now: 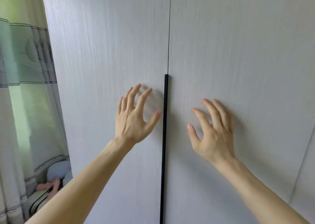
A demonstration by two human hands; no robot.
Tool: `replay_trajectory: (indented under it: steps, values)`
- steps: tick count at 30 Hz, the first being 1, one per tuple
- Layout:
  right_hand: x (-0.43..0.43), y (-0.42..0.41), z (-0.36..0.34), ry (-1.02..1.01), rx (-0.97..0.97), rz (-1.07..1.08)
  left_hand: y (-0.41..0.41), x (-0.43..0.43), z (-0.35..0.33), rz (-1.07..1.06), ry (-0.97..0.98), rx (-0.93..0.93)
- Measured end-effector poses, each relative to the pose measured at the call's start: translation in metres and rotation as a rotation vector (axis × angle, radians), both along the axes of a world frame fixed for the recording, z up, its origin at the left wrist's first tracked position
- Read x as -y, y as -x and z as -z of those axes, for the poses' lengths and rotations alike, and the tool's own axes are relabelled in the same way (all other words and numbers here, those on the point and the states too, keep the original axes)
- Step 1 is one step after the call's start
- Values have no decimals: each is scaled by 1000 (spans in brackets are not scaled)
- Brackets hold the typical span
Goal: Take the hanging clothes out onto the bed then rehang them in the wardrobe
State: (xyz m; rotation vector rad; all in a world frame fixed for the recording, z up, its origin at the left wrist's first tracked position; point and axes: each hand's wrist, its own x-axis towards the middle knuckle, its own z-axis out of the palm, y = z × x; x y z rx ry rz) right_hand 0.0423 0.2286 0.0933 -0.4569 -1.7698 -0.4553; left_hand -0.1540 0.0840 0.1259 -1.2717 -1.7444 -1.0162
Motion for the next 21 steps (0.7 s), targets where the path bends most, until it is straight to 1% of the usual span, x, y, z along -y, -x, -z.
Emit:
replay_trajectory:
  steps: [3, 6, 8, 10, 13, 15, 18, 20, 21]
  values:
    - [-7, 1, -43, -28, -7, 59, -5, -17, -13, -23, 3, -24]
    - [-21, 0, -54, -56, 57, 154, 1, -38, -9, -83, 41, -55]
    - [-33, -1, -50, -109, 91, 201, 7, -52, -2, -144, -8, -72]
    - [-41, 3, -44, -149, 77, 224, 13, -63, 4, -207, -89, -123]
    - [-46, 5, -43, -182, 46, 236, 19, -70, 5, -232, -165, -196]
    - [-44, 4, -45, -184, 55, 231, 19, -71, 7, -241, -177, -196]
    - [-34, 1, -52, -164, 68, 155, 14, -67, 4, -237, -146, -195]
    - [-18, -13, -60, -55, 15, -46, 12, -65, 7, -220, -150, -174]
    - [-7, -23, -67, 72, -91, -330, 14, -66, 10, -221, -164, -175]
